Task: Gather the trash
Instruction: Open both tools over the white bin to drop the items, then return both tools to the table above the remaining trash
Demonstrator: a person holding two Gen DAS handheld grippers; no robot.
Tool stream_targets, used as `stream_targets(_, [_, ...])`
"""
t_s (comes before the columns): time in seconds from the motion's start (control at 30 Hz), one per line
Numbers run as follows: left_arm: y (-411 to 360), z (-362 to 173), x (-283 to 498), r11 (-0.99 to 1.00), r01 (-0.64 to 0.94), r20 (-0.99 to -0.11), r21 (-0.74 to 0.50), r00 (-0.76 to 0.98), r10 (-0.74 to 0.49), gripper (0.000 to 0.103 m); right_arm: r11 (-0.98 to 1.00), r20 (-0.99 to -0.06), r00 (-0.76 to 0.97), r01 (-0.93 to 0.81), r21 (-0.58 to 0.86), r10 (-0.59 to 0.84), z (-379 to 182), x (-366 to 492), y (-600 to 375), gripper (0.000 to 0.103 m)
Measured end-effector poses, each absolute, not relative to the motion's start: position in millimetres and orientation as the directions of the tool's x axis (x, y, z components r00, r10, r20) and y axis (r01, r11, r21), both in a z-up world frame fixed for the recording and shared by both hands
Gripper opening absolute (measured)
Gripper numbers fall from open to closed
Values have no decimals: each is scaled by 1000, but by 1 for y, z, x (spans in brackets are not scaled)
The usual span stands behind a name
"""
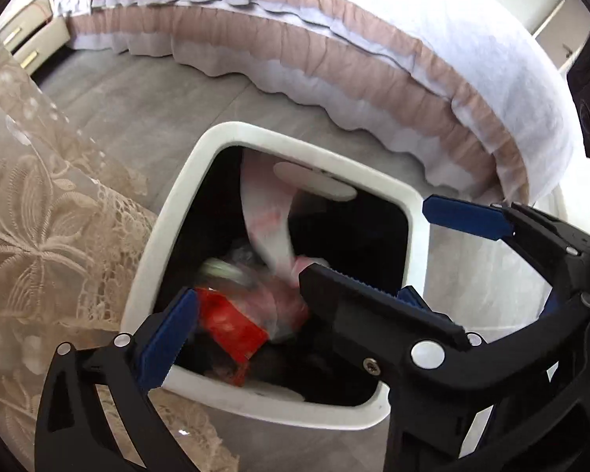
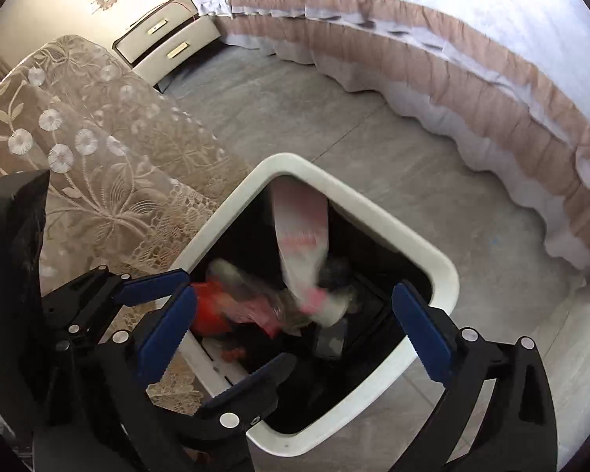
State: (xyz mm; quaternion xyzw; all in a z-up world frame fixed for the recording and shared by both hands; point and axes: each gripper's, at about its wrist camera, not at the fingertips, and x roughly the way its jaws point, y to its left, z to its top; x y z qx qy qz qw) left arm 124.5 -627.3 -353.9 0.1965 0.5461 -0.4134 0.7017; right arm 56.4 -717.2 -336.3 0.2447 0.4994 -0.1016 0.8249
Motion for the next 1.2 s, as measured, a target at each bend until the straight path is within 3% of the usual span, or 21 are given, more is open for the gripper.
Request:
stream_targets(0.3, [-629,-314,105,583,802,-913,-132,130,-387,98,832,-835,550,457,315,14,-305,31,-716,99])
stream_targets(0.5, [-614,-244,92,593,781,-847,-194,171,-503,98,851,-738,661,457,257,-132,-227,-5,-701,99])
stream_targets(0.83, [-559,-144,61,588,797,-708,-136,338,-621,98,911,-552,803,373,174,-224,-121,-45,-650,99])
stream_targets(1.0, [-509,-107,56,639,761,-634,-108,443,-634,98,948,-465,860,295,123,-207,-87,-50,-609,99])
stream_targets(1.2, [-431,-77,61,747,665,-551,6,625,-552,98,985,-408,908,146,96,-95,-65,-33,-553,99])
